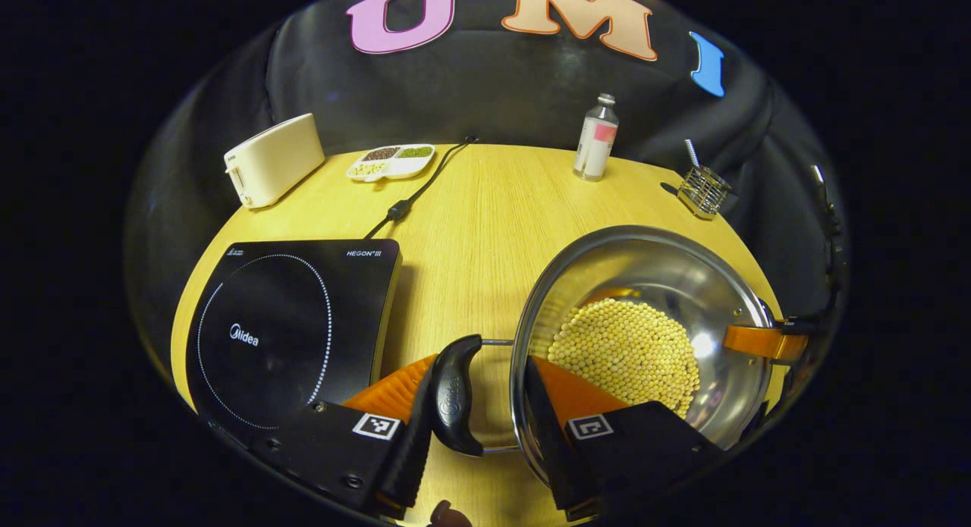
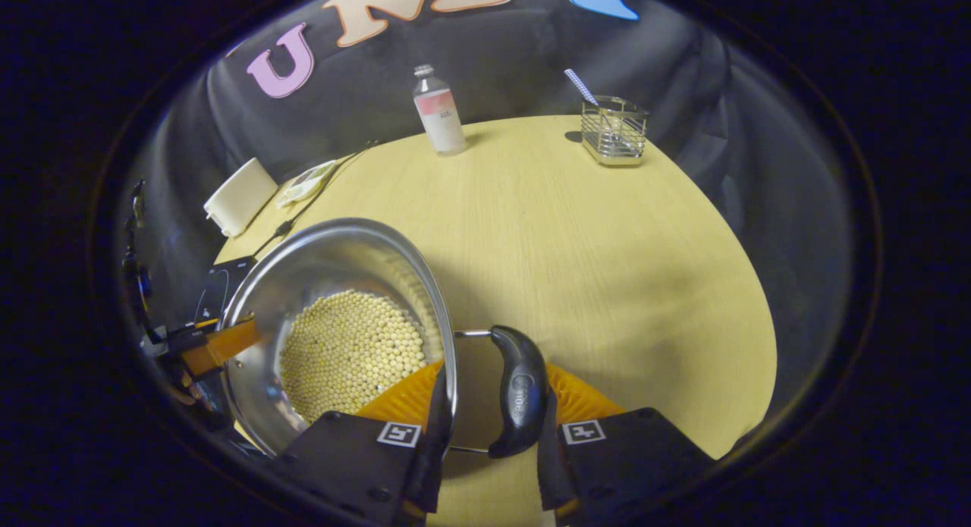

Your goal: First push the handle of the pot to place it horizontally, then grasp the pot with both hands and set it on the induction cooktop.

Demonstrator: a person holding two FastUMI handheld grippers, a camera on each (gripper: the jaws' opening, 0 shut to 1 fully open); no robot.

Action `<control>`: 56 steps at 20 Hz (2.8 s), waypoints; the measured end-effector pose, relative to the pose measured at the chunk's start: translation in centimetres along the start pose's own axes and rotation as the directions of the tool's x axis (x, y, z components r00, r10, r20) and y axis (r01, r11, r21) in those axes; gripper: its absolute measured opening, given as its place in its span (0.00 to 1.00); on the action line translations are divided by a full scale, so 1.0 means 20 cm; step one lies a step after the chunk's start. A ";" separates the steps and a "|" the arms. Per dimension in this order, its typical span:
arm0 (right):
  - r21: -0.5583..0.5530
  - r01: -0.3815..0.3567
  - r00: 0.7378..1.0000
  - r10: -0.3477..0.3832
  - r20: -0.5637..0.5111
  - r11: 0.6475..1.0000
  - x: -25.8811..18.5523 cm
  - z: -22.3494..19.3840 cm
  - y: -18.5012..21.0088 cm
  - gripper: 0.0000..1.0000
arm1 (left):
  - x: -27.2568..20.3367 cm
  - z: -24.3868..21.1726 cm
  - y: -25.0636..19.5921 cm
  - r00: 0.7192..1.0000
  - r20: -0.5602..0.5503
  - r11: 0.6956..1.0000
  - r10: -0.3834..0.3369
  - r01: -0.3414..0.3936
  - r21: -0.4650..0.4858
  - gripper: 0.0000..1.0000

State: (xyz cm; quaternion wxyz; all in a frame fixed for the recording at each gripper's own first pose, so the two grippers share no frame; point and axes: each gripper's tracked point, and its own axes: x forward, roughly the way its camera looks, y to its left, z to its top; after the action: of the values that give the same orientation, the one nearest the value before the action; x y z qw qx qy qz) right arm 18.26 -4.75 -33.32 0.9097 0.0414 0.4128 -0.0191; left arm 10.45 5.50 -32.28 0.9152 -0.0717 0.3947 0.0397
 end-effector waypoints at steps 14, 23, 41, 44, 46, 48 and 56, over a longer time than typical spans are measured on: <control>-0.015 -0.006 1.000 0.007 0.022 1.000 -0.21 0.13 0.09 0.52 | -0.22 0.15 0.05 0.999 0.031 1.000 0.007 -0.006 -0.011 0.66; -0.004 0.015 0.999 -0.015 0.033 1.000 -0.32 0.07 0.48 0.47 | -0.35 0.18 0.41 1.000 0.012 1.000 -0.025 0.025 -0.007 0.66; -0.040 -0.054 0.999 0.054 -0.010 0.998 -0.15 -0.03 1.40 0.47 | -0.43 0.14 1.32 0.998 0.003 0.996 0.066 -0.065 -0.066 0.66; -0.042 -0.063 0.998 0.062 -0.020 0.997 -0.12 -0.03 1.50 0.52 | -0.42 0.13 1.43 0.997 -0.005 0.994 0.076 -0.077 -0.076 0.66; -0.033 -0.066 0.997 0.066 -0.029 0.997 -0.09 -0.04 1.56 0.46 | -0.41 0.14 1.49 0.996 -0.002 0.994 0.086 -0.086 -0.066 0.67; -0.033 -0.071 0.997 0.070 -0.026 0.997 -0.07 -0.03 1.62 0.46 | -0.40 0.16 1.55 0.996 0.007 0.994 0.091 -0.090 -0.063 0.66; -0.017 -0.071 0.997 0.070 -0.030 0.997 -0.03 -0.01 1.76 0.46 | -0.37 0.20 1.68 0.996 0.025 0.995 0.082 -0.080 -0.052 0.65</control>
State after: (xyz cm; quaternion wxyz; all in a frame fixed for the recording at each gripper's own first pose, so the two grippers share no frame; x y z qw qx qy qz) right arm 20.25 30.30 -30.93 0.9039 0.0480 0.4247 0.0174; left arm 4.01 39.16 -27.55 0.9158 -0.0785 0.3839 0.0878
